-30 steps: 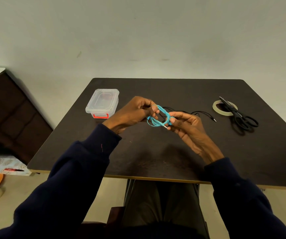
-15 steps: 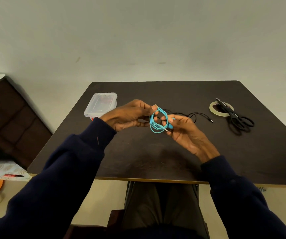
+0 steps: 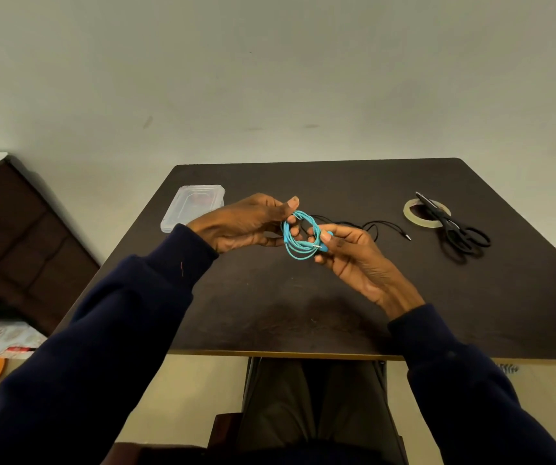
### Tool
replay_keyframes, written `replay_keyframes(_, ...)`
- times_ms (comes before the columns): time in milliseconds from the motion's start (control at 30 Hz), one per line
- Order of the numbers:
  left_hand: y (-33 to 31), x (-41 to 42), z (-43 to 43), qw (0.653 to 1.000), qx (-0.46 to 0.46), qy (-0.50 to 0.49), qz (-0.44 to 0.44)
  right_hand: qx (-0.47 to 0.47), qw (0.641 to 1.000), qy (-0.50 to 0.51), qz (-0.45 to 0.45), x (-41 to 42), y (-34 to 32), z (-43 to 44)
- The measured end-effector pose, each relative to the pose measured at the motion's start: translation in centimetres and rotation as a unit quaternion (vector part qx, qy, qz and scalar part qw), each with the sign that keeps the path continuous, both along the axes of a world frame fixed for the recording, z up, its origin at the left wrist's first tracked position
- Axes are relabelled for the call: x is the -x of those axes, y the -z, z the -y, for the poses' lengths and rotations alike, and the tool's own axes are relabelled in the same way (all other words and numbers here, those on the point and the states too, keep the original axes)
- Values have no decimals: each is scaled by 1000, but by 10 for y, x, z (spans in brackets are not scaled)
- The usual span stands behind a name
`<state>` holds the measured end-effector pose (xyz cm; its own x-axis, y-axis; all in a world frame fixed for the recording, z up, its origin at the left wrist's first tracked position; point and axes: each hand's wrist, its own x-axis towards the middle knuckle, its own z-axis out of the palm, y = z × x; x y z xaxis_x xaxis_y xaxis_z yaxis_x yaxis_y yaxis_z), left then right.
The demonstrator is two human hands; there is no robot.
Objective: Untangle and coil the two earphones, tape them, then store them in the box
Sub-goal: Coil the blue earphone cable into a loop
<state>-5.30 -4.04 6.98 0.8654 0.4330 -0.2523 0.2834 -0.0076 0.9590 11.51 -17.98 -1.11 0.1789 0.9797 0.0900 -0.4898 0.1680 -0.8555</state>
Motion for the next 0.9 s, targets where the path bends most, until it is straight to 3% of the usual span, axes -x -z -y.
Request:
replay_keyframes(367, -8, -7, -5, 996, -89, -17, -17, -8, 999, -47, 3, -3, 0, -6)
replay_keyframes(500, -10, -6, -5, 996, -88, -24, -13, 4, 996, 42, 74, 5, 3, -1)
replay_keyframes(567, -10, -6, -6, 996, -80, -26, -10, -6, 965, 202, 168, 12, 6, 3)
replay_keyframes(633, -10, -6, -7, 997, -72, -32, -9, -50, 897, 339, 281, 20, 10, 7)
replay_keyframes(700, -10, -7, -8, 997, -69, -38, -6, -90, 855, 370, 351, 28, 12, 7)
replay_keyframes(900, -14, -9, -10, 997, -53, -47, -7, -100, 820, 373, 422, 37, 12, 1)
